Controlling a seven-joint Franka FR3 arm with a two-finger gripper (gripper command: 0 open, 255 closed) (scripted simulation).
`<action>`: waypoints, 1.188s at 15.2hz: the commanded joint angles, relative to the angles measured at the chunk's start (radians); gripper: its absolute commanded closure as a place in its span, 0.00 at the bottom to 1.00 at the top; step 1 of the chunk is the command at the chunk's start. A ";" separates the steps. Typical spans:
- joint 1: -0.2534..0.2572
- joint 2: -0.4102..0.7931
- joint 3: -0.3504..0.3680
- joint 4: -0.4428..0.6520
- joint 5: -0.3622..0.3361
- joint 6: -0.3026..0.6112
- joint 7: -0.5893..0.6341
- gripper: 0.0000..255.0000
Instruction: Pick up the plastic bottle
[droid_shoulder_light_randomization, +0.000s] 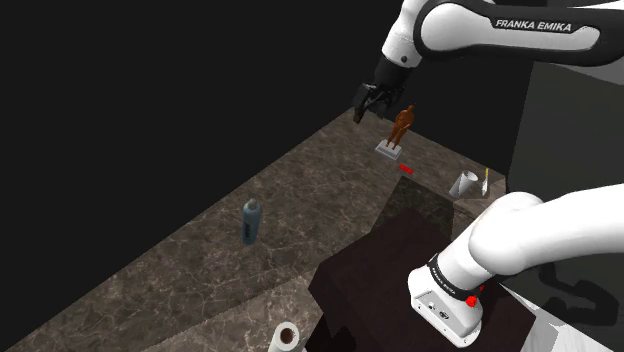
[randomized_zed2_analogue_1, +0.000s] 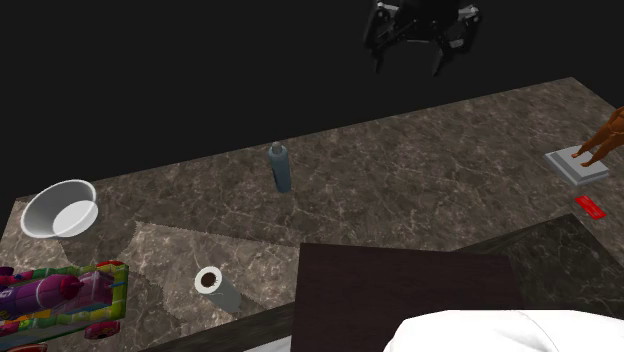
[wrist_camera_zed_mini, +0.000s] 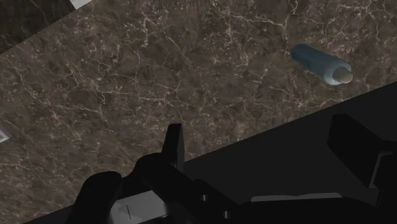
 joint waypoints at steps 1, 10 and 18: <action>0.007 0.051 0.034 0.000 0.002 0.035 0.042 0.00; 0.028 0.351 0.168 0.086 -0.039 0.164 0.240 0.00; 0.068 0.663 0.235 0.244 -0.145 0.223 0.432 0.00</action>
